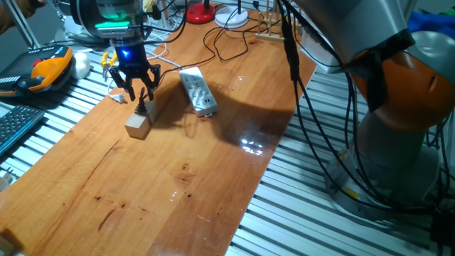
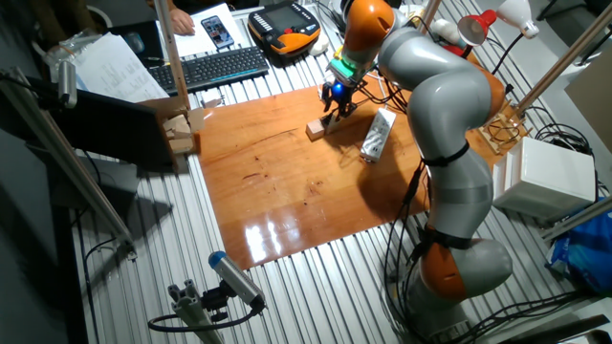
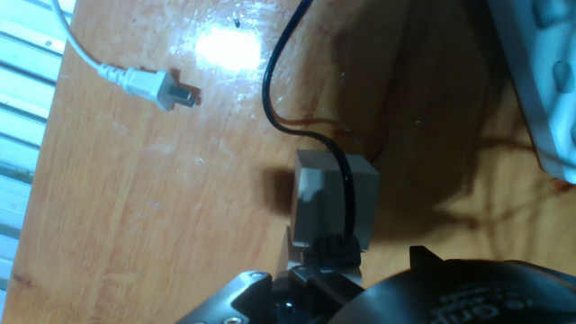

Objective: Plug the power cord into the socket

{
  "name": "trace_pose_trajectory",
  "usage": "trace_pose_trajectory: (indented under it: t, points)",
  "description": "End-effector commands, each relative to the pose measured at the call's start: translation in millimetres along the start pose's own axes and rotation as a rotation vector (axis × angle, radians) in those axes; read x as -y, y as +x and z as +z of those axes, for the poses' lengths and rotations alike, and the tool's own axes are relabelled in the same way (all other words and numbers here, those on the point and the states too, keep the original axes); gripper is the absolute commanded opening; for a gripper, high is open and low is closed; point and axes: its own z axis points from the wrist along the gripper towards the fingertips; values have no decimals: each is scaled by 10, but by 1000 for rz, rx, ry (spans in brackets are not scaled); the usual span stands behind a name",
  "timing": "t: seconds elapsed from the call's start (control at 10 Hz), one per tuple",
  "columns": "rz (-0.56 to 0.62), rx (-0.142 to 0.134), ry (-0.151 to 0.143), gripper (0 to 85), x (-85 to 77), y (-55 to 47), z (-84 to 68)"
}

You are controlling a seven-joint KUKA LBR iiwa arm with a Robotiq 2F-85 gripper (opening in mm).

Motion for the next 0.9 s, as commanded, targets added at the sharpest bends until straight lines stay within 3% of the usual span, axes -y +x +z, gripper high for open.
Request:
trace_pose_trajectory:
  t: [0.0,0.8]
  points:
    - [-1,-3,-1,510,-4,-10,25]
    - [-9,-65,8,510,3,-37,112]
